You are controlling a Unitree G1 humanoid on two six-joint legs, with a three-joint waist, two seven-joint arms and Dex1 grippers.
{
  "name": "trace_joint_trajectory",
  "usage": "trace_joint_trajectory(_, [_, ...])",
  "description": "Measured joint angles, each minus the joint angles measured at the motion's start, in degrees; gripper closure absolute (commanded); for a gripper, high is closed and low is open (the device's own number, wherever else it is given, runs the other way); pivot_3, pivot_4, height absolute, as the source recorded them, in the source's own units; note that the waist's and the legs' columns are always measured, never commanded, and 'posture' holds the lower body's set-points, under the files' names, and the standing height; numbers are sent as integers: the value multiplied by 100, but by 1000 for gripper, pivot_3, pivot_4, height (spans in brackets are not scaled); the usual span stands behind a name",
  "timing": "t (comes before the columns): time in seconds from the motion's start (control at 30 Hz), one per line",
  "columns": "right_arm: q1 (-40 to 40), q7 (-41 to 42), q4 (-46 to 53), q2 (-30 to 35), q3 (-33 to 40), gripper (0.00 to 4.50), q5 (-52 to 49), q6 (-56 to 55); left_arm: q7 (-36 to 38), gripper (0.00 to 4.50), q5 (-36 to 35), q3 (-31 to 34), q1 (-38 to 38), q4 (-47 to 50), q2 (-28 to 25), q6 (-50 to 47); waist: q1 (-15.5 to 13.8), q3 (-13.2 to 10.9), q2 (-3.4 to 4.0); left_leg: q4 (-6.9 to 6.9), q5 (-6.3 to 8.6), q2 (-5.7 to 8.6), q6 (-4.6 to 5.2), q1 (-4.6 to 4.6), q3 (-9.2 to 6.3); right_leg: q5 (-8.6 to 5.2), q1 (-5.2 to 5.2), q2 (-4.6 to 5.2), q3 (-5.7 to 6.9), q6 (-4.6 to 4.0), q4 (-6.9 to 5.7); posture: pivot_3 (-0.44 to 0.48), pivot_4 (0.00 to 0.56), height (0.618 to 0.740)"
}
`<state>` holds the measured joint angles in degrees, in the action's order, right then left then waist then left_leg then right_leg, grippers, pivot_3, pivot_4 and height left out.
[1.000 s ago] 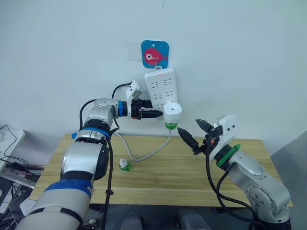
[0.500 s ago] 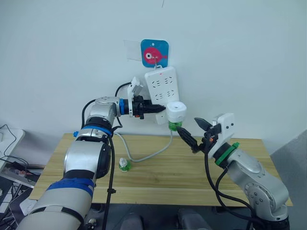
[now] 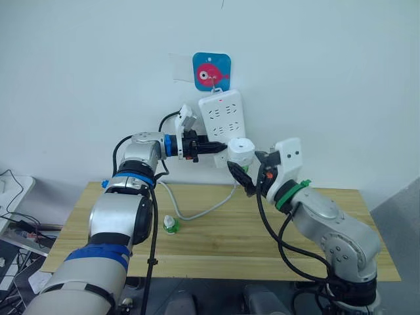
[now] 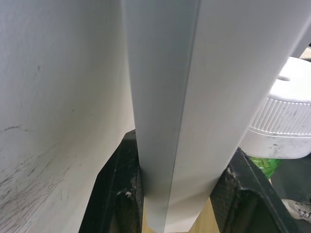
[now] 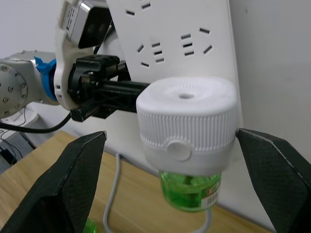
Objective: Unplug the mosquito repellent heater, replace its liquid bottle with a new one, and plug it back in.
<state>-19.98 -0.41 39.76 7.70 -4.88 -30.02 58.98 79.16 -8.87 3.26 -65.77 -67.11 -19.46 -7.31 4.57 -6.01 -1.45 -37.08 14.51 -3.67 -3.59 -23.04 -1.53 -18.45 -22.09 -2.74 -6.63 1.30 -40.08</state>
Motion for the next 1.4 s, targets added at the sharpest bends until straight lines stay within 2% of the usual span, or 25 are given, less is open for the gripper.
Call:
trace_joint_trajectory(0.4, [-554,-342,-846,-336,-341,0,866,-83,-68,3176,2,25,30,7,6,163,6,-13,5,1,0,1,0,-1,-2,0,0,2,3,0,1,-60,132,740])
trace_joint_trajectory(0.5, [-561,-325,-867,-390,-342,644,935,-124,-75,3176,4,25,31,7,3,183,6,-15,5,2,0,0,0,-1,-3,0,0,2,4,0,1,-56,131,740])
trace_joint_trajectory(0.57, [-561,-285,-869,-396,-343,1371,986,-156,-94,3176,8,25,31,6,3,194,6,-16,5,1,0,1,0,-1,-3,0,0,2,4,0,1,-55,129,740])
trace_joint_trajectory(0.6, [-561,-269,-876,-395,-343,1567,1032,-163,-103,3176,10,25,31,6,4,202,6,-16,5,0,0,1,0,-1,-2,0,0,2,3,0,0,-55,128,740])
trace_joint_trajectory(0.93, [-532,-116,-773,-350,-292,1559,1103,-68,-206,3176,12,25,41,-16,64,374,-13,-19,4,1,0,2,0,-6,-6,0,0,4,7,1,4,-53,121,740])
trace_joint_trajectory(1.1, [-214,-78,-25,-224,-183,1559,1025,455,-484,3176,127,24,40,-40,62,563,-23,-19,4,-3,-2,2,-1,-6,-6,3,-1,5,6,7,1,-55,118,740])
trace_joint_trajectory(1.17, [-175,-81,232,-224,-58,1559,991,660,-567,3176,134,26,40,-61,55,588,-12,-19,4,-2,-14,2,12,-3,-4,-4,0,5,5,38,1,-56,116,740])
trace_joint_trajectory(1.33, [-175,-78,526,-311,147,1559,890,901,-621,3176,142,30,41,-95,37,672,8,-19,4,0,-24,3,26,-1,-1,-2,1,4,3,43,2,-53,110,740])
trace_joint_trajectory(1.4, [-167,-64,536,-383,271,1559,839,899,-624,2447,139,35,43,-94,30,688,7,-19,4,1,-24,3,26,-2,-1,-2,1,5,2,43,3,-54,108,740])
